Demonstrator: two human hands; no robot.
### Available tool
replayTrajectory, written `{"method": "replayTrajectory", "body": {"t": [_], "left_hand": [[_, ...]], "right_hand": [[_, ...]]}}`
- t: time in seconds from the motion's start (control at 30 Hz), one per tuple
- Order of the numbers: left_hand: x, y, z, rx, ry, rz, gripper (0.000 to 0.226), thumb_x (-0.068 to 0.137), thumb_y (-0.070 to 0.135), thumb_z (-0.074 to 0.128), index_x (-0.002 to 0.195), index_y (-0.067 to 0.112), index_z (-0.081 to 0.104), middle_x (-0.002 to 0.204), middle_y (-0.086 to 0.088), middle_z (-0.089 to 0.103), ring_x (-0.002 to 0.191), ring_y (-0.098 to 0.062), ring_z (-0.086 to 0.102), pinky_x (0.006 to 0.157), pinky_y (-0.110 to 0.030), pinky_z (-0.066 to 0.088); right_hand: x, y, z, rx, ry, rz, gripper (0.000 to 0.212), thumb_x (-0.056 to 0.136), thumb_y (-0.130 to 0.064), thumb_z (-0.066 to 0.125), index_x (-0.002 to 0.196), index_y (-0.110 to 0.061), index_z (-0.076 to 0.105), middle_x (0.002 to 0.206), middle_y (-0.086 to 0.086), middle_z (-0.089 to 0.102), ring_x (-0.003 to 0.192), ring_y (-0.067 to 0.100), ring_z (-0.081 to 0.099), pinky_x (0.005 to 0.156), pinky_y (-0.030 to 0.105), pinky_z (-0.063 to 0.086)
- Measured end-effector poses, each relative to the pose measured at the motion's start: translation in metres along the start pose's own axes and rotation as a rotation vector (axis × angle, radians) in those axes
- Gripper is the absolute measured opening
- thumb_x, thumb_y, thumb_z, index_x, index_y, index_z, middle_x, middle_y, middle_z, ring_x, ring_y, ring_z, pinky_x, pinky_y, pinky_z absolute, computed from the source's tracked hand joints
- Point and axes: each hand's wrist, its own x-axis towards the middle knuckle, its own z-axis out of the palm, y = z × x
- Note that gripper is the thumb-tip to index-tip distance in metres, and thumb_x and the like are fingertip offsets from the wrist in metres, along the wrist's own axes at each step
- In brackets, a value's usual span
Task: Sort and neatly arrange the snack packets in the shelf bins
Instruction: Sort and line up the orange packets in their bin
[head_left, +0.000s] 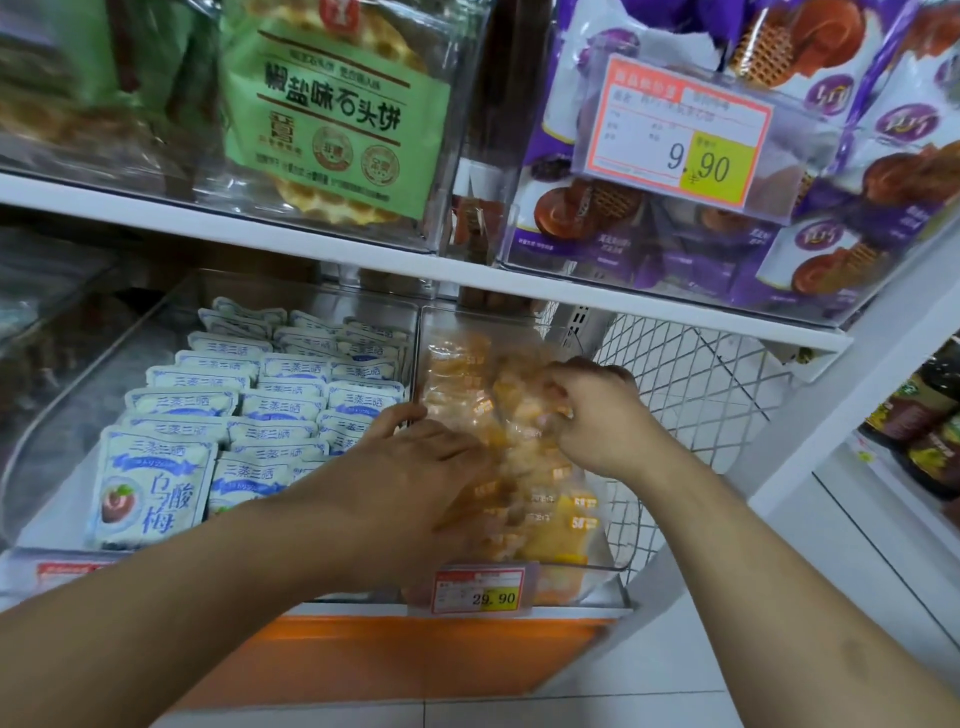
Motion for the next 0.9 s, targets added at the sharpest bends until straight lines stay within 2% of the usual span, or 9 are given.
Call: {"method": "replayTrajectory", "body": {"t": [0.07,0.17,0.3,0.43,0.57,0.67,0.8,0.83,0.9], "left_hand": [[-0.001,-0.003,0.002,-0.009,0.003,0.009,0.081,0.088,0.079,0.002,0.15,0.037,0.033,0.157,0.015,0.038,0.144,-0.006,0.032,0.125,-0.039,0.003],[0.0,-0.004,0.0,-0.029,-0.002,0.016,0.081,0.086,0.08,0.003,0.15,0.04,0.033,0.157,0.017,0.038,0.144,-0.004,0.031,0.125,-0.038,0.002],[-0.002,-0.006,-0.003,-0.043,-0.017,0.029,0.082,0.086,0.081,0.006,0.151,0.04,0.033,0.158,0.017,0.037,0.144,-0.003,0.03,0.125,-0.038,0.003],[-0.006,-0.005,-0.005,-0.072,-0.009,0.027,0.081,0.085,0.08,0.009,0.153,0.041,0.03,0.159,0.018,0.035,0.146,-0.003,0.028,0.125,-0.035,0.0],[-0.006,-0.003,-0.008,-0.063,-0.007,0.01,0.086,0.08,0.081,0.007,0.154,0.04,0.025,0.16,0.019,0.029,0.146,-0.004,0.024,0.122,-0.026,-0.007],[-0.005,-0.003,-0.009,-0.113,0.032,-0.03,0.085,0.082,0.083,0.023,0.153,0.037,0.027,0.158,0.015,0.032,0.144,-0.007,0.022,0.115,-0.017,-0.005],[-0.001,-0.009,-0.011,-0.074,0.043,-0.111,0.097,0.079,0.089,0.038,0.156,0.034,0.018,0.164,0.014,0.017,0.149,-0.007,0.004,0.123,-0.032,-0.006],[0.0,-0.012,-0.011,-0.069,0.041,-0.123,0.1,0.077,0.092,0.037,0.156,0.033,0.021,0.164,0.015,0.019,0.15,-0.005,0.003,0.124,-0.034,-0.007],[0.002,-0.018,-0.01,-0.087,0.046,-0.115,0.097,0.074,0.096,0.036,0.149,0.034,0.035,0.157,0.018,0.031,0.148,-0.001,0.005,0.122,-0.034,-0.007]], "right_hand": [[-0.001,0.002,0.0,0.036,-0.028,0.013,0.011,0.09,-0.021,0.07,0.097,-0.029,0.073,0.101,-0.007,0.066,0.102,0.022,0.064,0.107,0.041,0.041],[-0.008,0.004,-0.009,0.108,-0.079,0.021,0.017,0.095,-0.023,0.069,0.081,-0.032,0.074,0.089,-0.015,0.071,0.099,0.018,0.063,0.105,0.033,0.043],[-0.02,0.006,-0.025,0.152,-0.227,0.003,0.017,0.094,-0.024,0.072,0.088,-0.035,0.083,0.087,-0.019,0.077,0.093,0.001,0.067,0.085,0.016,0.047],[-0.03,0.004,-0.039,0.115,-0.335,-0.01,0.026,0.095,-0.021,0.066,0.103,-0.039,0.083,0.09,-0.03,0.074,0.093,-0.01,0.061,0.078,0.0,0.037],[-0.032,-0.007,-0.04,-0.014,-0.43,-0.049,0.036,0.104,-0.022,0.051,0.123,-0.038,0.077,0.127,-0.024,0.071,0.117,-0.001,0.05,0.103,0.016,0.023],[-0.031,-0.006,-0.038,-0.036,-0.492,-0.042,0.041,0.106,-0.021,0.044,0.13,-0.038,0.072,0.137,-0.023,0.066,0.132,0.0,0.049,0.119,0.024,0.009],[-0.027,-0.002,-0.028,-0.015,-0.51,-0.034,0.041,0.108,-0.019,0.043,0.134,-0.038,0.069,0.137,-0.021,0.065,0.133,0.001,0.046,0.119,0.024,0.002],[-0.027,-0.001,-0.026,0.031,-0.487,-0.018,0.042,0.106,-0.019,0.045,0.133,-0.04,0.068,0.137,-0.02,0.064,0.131,0.003,0.041,0.122,0.027,0.005],[-0.028,-0.001,-0.024,0.056,-0.398,-0.02,0.049,0.096,-0.015,0.047,0.128,-0.044,0.069,0.133,-0.019,0.062,0.125,0.01,0.032,0.112,0.023,0.017]]}}
